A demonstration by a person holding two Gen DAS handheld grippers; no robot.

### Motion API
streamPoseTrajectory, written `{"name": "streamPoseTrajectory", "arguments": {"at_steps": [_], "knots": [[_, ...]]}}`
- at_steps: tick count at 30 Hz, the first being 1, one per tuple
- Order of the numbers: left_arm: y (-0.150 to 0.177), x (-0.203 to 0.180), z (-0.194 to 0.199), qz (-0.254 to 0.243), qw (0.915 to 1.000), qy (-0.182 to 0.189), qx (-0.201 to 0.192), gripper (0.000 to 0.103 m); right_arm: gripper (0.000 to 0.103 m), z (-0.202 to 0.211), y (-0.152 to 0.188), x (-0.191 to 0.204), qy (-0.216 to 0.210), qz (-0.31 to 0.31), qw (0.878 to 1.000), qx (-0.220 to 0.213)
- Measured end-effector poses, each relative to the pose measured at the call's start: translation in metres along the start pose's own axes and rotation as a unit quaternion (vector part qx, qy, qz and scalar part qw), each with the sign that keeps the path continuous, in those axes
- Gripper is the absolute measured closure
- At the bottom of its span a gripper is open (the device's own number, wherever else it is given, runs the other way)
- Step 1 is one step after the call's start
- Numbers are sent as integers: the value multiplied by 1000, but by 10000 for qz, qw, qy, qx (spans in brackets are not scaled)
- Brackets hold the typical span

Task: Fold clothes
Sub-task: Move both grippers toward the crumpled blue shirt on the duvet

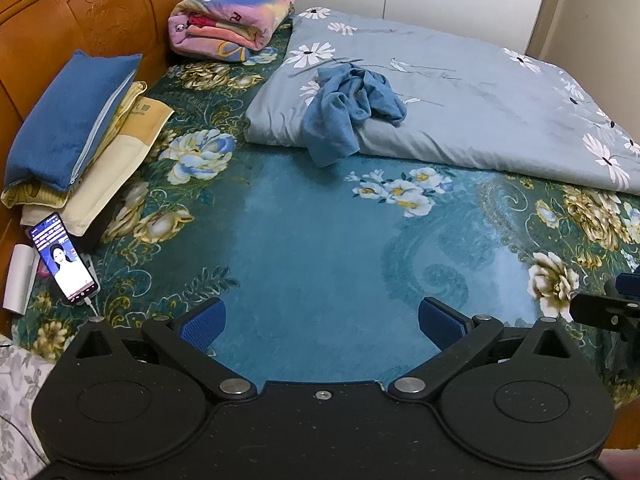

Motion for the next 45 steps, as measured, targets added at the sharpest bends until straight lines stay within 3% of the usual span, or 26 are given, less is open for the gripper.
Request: {"name": "streamPoseTrajectory", "arguments": {"at_steps": [12,19,23,28,34,37,40,45], "knots": [[-15,19,-3,-148,9999,86,25,1,0,-4,-2,21,38,-139,9999,-69],[-24,36,-7,-365,9992,145,-17,1,0,-2,-8,38,2,-384,9987,-324],[-28,49,-10,-456,9986,262,-30,1,0,4,-11,48,-57,-512,9970,-573],[-38,54,-18,-539,9972,415,-311,1,0,28,-25,53,14,-596,9898,-1290],[-67,46,-34,-269,9922,770,-939,1,0,49,-58,35,261,-391,9730,-2261],[-87,38,-43,9,9852,1065,-1344,1,0,41,-84,17,715,-483,9650,-2476],[-115,18,-66,4,9874,889,-1310,1,0,20,-109,-11,1059,-729,9623,-2399],[-169,-12,-134,-23,9925,355,-1166,1,0,-45,-152,-58,897,-509,9719,-2114]]}}
Point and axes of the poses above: each gripper's, at about its wrist camera, not at the fingertips, and z roughly against the way its jaws point, x to its left, y to its underside, the point moved 4 cm from there along -z, roughly the way its jaws point, and after that the axes turned 7 degrees about z, right-handed, at the moved point
